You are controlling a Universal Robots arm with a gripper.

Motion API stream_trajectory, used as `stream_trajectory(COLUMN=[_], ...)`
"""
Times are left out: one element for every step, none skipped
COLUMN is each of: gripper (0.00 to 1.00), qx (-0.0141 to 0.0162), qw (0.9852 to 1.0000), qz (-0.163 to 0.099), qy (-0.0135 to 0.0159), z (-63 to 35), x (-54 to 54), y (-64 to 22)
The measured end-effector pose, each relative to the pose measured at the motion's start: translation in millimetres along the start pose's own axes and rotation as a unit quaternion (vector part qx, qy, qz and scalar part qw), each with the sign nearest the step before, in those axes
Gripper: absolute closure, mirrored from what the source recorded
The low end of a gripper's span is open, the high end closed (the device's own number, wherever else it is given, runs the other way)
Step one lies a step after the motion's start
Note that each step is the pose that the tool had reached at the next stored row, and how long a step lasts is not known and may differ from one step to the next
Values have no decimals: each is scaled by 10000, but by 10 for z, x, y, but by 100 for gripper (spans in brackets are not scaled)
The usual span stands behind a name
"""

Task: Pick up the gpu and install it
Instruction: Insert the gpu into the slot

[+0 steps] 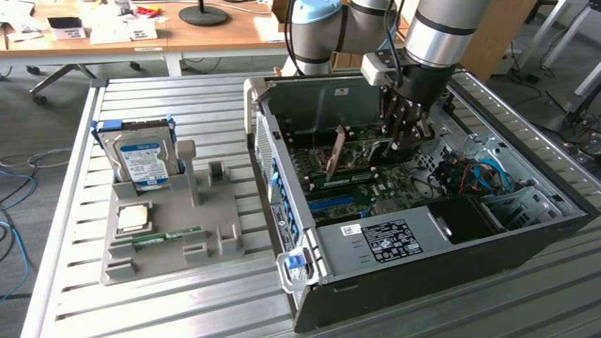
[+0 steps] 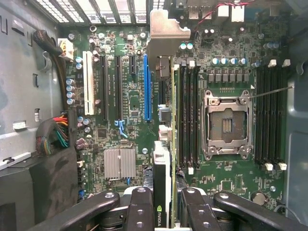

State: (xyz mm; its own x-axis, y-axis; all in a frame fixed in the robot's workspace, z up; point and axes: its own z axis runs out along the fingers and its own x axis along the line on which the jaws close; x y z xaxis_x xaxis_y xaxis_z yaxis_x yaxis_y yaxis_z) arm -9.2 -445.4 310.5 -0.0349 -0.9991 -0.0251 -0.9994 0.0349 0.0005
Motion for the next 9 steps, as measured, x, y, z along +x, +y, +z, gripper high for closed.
stream_trajectory(gripper=[73,73,73,73,73,73,73,73,73], qx=[0,0,0,0,0,0,0,0,0], qw=[10000,10000,10000,10000,10000,10000,10000,10000,10000], qz=[1,1,0,0,0,0,0,0,0], qy=[0,0,0,0,0,0,0,0,0], z=[0,0,0,0,0,0,0,0,0], x=[0,0,0,0,0,0,0,0,0], y=[5,12,13,13,13,13,13,13,14])
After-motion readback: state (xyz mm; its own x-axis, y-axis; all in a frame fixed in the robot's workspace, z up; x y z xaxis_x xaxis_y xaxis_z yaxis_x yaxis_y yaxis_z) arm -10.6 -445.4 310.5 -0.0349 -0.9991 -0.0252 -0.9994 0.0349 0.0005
